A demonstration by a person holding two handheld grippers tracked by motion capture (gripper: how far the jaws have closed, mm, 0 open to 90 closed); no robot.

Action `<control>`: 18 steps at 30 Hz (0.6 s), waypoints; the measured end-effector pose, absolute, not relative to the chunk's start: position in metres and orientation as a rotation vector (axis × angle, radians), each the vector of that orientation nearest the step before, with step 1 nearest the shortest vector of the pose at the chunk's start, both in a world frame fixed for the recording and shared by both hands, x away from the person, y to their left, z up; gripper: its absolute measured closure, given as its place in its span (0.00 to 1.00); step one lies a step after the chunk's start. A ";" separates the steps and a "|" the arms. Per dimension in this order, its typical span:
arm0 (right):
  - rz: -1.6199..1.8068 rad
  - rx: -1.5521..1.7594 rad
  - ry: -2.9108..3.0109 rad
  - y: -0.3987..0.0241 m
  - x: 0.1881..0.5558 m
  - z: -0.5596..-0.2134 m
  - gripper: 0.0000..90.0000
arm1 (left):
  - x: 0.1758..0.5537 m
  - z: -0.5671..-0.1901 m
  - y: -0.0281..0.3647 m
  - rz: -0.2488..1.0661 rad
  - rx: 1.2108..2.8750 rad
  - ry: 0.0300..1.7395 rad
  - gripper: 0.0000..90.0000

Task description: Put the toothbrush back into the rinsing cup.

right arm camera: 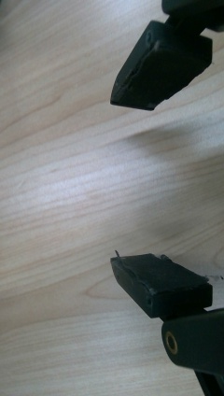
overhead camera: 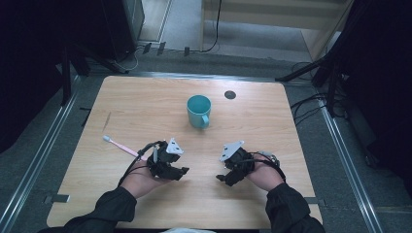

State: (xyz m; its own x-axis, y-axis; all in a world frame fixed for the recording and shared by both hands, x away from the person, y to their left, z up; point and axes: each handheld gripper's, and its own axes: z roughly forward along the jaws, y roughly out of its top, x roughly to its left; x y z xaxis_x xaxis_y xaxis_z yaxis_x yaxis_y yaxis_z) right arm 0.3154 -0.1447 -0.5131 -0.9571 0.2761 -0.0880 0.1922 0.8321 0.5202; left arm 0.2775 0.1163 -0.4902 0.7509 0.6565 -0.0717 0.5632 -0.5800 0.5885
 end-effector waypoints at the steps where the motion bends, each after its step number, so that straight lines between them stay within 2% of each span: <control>1: 0.789 0.375 2.847 -0.145 0.316 -0.512 0.21 | 0.279 -0.490 0.118 0.184 2.344 0.915 0.58; 3: 0.791 0.386 2.841 -0.145 0.317 -0.511 0.21 | 0.282 -0.488 0.120 0.138 2.340 0.921 0.60; 7: 0.781 0.392 2.842 -0.146 0.318 -0.510 0.22 | 0.284 -0.486 0.125 0.132 2.331 0.925 0.63; 18: 0.768 0.387 2.839 -0.143 0.320 -0.510 0.22 | 0.285 -0.488 0.133 0.157 2.349 0.952 0.59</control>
State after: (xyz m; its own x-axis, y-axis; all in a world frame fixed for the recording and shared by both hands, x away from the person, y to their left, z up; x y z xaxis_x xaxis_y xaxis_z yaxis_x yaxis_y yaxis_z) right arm 0.3198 -0.1434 -0.5098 -0.9508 0.2930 -0.1004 0.2025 0.8333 0.5144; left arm 0.2853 0.1325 -0.4884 0.7368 0.6674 -0.1081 0.5974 -0.5677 0.5664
